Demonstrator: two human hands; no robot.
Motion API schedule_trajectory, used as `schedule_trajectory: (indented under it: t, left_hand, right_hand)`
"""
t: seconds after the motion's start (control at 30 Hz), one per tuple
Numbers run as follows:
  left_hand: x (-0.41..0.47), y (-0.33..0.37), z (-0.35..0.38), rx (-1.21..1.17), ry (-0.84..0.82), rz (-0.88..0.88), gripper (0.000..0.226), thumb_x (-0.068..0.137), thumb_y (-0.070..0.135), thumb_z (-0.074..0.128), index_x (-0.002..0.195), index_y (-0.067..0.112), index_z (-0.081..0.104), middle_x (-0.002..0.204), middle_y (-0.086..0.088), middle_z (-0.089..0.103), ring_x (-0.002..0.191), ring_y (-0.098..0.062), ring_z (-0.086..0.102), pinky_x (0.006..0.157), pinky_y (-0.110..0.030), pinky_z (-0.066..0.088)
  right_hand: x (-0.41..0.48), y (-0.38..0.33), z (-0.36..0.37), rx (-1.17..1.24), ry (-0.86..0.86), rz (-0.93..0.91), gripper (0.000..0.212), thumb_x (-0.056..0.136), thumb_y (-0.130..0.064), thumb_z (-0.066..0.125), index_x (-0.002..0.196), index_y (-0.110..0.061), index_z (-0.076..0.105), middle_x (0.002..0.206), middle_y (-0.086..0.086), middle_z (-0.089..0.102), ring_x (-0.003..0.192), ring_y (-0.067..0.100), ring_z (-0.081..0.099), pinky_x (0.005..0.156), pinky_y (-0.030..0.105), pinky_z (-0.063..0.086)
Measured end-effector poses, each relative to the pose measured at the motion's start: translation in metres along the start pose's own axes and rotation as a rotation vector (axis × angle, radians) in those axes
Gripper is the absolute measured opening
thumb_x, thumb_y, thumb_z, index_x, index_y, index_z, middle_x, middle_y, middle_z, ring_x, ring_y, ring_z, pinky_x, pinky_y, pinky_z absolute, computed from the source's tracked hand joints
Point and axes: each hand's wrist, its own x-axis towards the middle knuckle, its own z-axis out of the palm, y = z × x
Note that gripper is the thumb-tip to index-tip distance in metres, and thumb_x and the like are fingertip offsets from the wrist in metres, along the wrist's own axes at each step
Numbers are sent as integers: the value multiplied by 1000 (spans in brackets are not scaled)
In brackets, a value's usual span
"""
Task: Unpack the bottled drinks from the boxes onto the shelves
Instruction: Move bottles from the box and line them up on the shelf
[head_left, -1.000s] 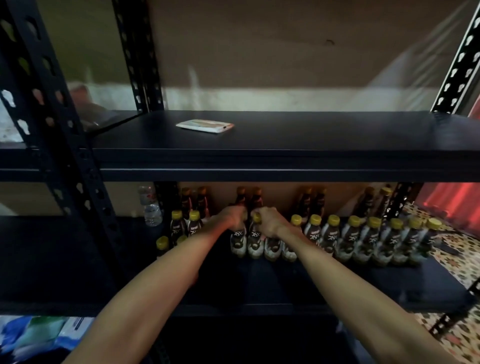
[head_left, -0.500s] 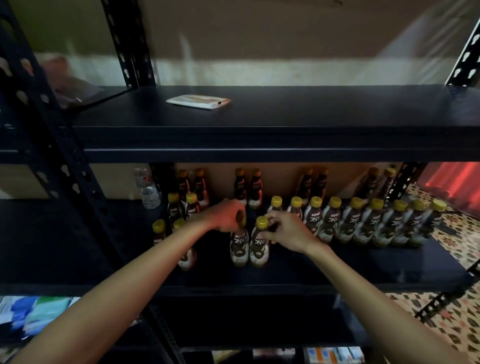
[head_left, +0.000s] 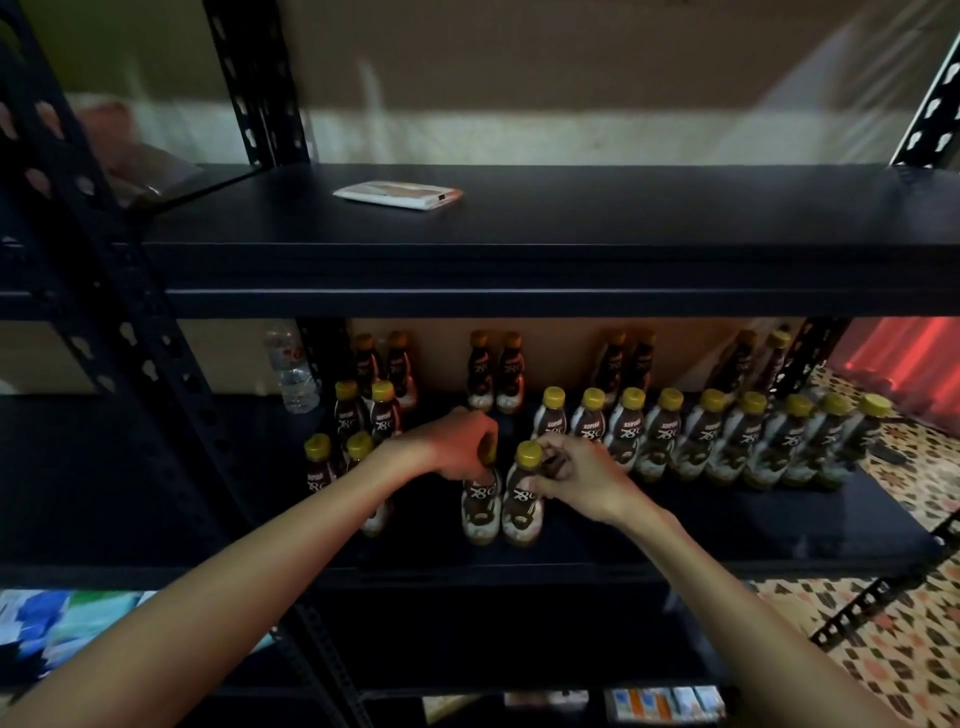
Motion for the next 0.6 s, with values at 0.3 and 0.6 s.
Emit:
schedule_trajectory:
  t: [0.3, 0.6]
  left_hand:
    - [0, 1, -2, 10, -12, 11, 34, 78, 34, 81, 101, 27, 57, 108, 2, 55, 92, -16, 57, 70, -27, 45]
    - [19, 33, -44, -75, 143, 95, 41, 88, 33, 72, 124, 17, 59, 117, -3, 62, 100, -16, 59, 85, -29, 49]
  right_hand:
    - [0, -1, -4, -38, -22, -23, 23, 84, -30, 83, 101, -24, 68, 81, -12, 66, 63, -8, 57, 61, 12, 41]
    - [12, -21, -56, -59, 99, -31, 43, 82, -49, 79, 120, -36, 66, 117, -16, 67, 71, 7, 67, 73, 26, 54]
